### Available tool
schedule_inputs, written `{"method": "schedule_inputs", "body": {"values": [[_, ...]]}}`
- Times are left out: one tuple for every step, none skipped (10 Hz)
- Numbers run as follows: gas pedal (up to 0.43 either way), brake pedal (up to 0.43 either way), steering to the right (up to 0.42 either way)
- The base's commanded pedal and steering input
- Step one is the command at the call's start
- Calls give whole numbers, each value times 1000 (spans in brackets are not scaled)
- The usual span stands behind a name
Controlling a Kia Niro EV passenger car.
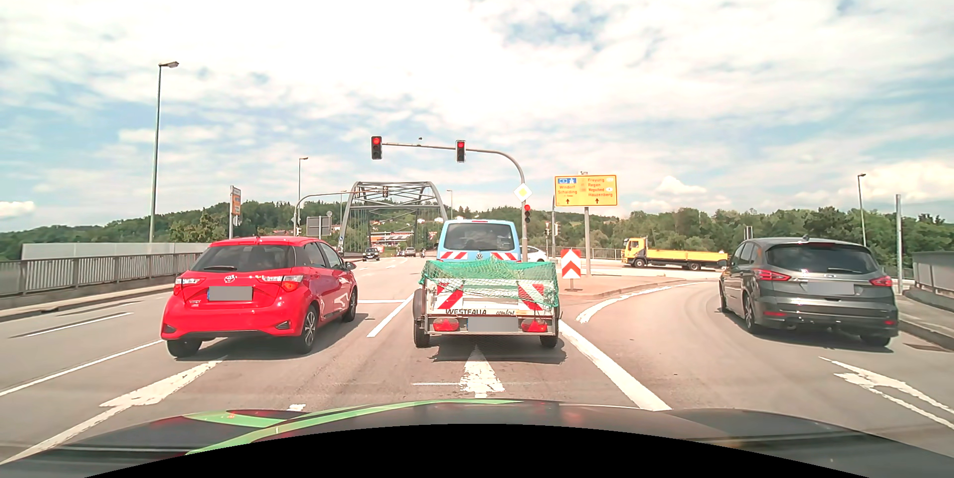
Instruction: Follow the waypoints while adhering to traffic rules and regulations
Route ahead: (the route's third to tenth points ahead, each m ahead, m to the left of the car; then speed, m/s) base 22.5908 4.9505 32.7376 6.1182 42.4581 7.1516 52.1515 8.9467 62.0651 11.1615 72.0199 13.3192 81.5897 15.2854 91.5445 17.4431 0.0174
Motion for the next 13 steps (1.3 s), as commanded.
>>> {"method": "schedule_inputs", "body": {"values": [[0,220,-7],[0,220,-7],[0,220,-7],[0,220,-7],[0,220,-7],[0,220,-7],[0,220,-7],[0,220,-7],[0,220,-7],[0,220,-7],[0,220,-7],[0,220,-7],[0,220,-7]]}}
